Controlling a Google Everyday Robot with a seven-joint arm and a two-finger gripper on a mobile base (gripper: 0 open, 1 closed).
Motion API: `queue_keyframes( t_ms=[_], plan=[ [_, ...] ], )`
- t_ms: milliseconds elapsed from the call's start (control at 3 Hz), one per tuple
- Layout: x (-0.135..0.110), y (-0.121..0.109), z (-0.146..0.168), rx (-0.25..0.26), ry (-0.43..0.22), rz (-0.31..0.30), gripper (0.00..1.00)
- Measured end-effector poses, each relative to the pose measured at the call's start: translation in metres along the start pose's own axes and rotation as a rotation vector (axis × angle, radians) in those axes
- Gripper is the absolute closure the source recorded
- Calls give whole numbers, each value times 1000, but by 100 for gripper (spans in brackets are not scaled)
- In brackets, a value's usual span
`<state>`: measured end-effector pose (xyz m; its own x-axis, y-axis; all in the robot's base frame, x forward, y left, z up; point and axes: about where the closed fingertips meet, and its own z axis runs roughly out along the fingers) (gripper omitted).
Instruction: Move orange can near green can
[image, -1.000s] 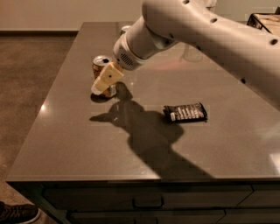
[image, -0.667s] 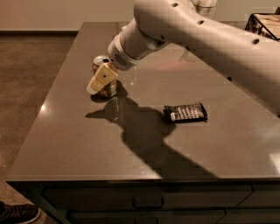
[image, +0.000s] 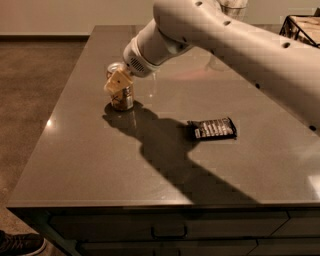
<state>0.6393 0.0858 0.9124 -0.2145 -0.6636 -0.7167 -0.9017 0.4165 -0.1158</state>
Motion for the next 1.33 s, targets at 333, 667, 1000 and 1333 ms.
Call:
queue_keyframes(
  t_ms=[333,667,1000,1333],
  plan=[
    [1,-12,-12,21,-2,38,61],
    [5,-43,-35,92,14,86,84],
    [16,-83,-55,185,28,143,100],
    [23,-116,-65,256,28,182,100]
  ],
)
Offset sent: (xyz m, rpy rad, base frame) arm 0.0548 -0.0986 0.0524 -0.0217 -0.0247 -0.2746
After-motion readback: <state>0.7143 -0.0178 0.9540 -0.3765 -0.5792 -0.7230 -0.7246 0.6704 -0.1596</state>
